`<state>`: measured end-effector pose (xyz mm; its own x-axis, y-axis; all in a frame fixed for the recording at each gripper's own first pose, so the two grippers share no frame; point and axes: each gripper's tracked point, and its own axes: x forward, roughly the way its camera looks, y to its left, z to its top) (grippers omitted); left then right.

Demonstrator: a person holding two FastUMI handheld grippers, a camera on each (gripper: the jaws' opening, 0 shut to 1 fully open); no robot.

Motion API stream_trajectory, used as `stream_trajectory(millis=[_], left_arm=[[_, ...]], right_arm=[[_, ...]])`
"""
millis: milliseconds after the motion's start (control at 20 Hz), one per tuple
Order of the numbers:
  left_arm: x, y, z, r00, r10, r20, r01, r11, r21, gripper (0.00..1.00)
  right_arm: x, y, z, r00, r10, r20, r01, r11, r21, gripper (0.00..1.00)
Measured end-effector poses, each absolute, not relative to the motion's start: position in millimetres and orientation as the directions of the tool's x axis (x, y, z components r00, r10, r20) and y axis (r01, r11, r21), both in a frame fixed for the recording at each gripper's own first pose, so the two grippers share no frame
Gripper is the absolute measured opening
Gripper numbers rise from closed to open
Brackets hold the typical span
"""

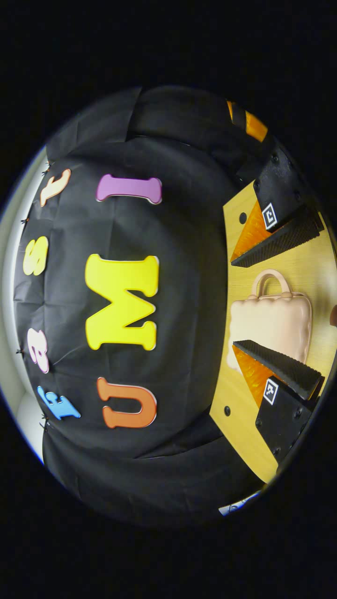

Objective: First open the suitcase, pack the skin care products into it, and then close the suitcase.

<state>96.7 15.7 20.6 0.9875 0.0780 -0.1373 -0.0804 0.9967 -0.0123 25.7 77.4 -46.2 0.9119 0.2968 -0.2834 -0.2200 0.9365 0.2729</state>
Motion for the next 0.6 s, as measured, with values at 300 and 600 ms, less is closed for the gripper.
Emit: stream_trajectory(millis=[300,600], left_arm=[[18,63,62,0.994,0.078,-0.08,-0.078,0.997,-0.001,1.0],[-15,95,61,0.997,0.014,-0.074,-0.015,1.0,-0.02,0.99]], right_arm=[[-9,140,22,0.961,0.231,-0.154,-0.201,0.961,0.187,0.83],[-47,216,43,0.965,0.226,-0.132,-0.205,0.966,0.157,0.82]])
